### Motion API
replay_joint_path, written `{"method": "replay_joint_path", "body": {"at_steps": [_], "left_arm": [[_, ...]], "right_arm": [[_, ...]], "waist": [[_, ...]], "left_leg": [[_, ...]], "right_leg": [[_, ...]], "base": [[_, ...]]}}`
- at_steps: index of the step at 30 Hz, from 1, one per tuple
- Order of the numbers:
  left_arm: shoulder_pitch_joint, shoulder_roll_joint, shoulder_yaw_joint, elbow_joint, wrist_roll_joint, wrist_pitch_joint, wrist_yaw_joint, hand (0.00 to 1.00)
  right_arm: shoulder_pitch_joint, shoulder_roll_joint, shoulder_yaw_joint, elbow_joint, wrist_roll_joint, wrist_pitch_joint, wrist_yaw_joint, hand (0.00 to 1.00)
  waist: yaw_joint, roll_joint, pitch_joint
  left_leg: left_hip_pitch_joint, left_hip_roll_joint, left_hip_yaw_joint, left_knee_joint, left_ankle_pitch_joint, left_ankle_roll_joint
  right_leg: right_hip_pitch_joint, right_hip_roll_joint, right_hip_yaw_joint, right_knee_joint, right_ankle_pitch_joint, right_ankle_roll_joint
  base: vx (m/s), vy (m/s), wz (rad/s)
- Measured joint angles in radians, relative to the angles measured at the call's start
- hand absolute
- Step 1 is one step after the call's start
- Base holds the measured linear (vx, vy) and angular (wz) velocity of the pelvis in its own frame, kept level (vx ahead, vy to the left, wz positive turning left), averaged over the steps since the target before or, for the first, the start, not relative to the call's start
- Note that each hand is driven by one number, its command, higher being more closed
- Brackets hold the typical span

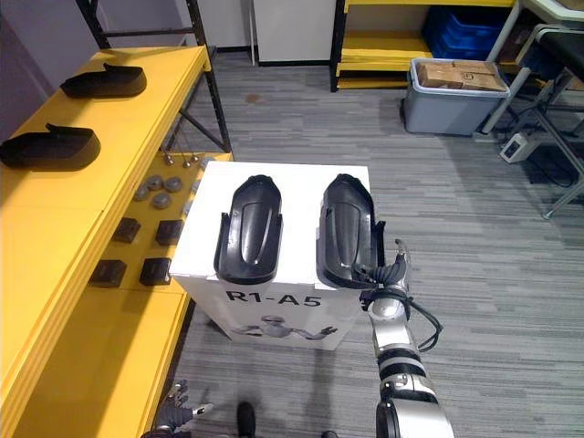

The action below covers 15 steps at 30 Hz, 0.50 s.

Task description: Walk over and take plastic housings, then place them on the shelf

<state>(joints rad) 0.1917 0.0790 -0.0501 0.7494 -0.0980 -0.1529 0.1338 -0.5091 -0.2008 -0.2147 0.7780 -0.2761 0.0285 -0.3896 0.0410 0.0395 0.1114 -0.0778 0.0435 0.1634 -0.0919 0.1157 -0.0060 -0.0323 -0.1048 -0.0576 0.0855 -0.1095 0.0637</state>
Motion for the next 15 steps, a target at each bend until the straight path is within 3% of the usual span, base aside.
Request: {"method": "replay_joint_path", "body": {"at_steps": [10,15], "left_arm": [[-0.008,-0.001,-0.017,0.037,-0.001,0.0,0.014,0.0],[-0.012,0.0,-0.016,0.036,-0.001,0.002,0.015,0.0]], "right_arm": [[-0.044,-0.003,0.0,0.071,0.139,-0.021,0.02,1.0],[0.035,-0.001,0.018,-0.048,0.154,-0.027,0.028,1.0]], "waist": [[-0.001,-0.002,0.024],[0.0,-0.004,0.027]], "left_leg": [[0.026,0.008,0.006,-0.001,-0.014,-0.018],[0.03,0.01,0.024,0.001,-0.021,-0.026]], "right_leg": [[0.037,0.006,0.002,-0.02,-0.001,-0.001],[0.042,0.008,0.019,-0.027,-0.001,-0.001]], "base": [[0.01,-0.007,-0.01],[0.05,-0.011,-0.1]]}}
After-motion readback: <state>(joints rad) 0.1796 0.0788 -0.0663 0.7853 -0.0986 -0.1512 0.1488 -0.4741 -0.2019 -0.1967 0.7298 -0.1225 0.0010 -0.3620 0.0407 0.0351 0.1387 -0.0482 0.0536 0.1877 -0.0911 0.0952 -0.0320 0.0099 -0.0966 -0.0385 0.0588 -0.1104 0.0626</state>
